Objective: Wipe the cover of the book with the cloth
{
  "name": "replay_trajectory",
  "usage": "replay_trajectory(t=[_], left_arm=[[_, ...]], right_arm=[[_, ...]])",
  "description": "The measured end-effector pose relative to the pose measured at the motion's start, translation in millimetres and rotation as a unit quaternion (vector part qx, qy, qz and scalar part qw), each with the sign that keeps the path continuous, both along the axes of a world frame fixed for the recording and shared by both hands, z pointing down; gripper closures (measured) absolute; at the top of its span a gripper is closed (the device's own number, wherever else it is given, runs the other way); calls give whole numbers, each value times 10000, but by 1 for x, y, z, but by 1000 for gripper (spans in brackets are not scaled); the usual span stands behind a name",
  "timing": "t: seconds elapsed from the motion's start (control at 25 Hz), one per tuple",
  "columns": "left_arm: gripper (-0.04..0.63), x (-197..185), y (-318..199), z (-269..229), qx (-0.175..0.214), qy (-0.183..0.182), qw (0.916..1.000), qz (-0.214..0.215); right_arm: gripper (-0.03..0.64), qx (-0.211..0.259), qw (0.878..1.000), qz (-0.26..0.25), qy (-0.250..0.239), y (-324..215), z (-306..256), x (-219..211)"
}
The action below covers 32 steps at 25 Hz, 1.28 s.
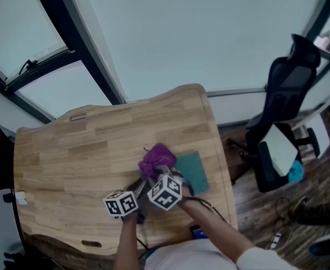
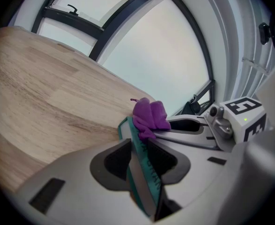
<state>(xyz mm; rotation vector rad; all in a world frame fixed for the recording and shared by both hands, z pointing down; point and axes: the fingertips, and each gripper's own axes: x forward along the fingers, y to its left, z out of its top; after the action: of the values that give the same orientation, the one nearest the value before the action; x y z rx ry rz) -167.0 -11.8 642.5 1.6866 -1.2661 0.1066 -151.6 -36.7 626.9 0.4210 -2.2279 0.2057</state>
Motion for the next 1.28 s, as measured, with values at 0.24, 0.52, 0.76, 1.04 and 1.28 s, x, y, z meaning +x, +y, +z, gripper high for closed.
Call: replay_trajectory(t=[0.24,0.52,0.76,1.04,1.28], left_arm=[[483,1,0,0,-14,39,10000,5],[483,0,-1,1,-8,29,10000,15],[483,-1,-1,2,-13,25,10000,11],[485,0,-2,1,5,61,10000,-1],[485,0,-2,2,2,54,10000,3]], right_arm=[[537,-19,10000,-5,-1,7,1,8],[537,-40,10000,27,0,17,1,18],[537,-177,9998,6,38,29,1,26],[537,-367,9991,-180,126,46,1,33],[537,-766,9958,-438,259,67,0,33]])
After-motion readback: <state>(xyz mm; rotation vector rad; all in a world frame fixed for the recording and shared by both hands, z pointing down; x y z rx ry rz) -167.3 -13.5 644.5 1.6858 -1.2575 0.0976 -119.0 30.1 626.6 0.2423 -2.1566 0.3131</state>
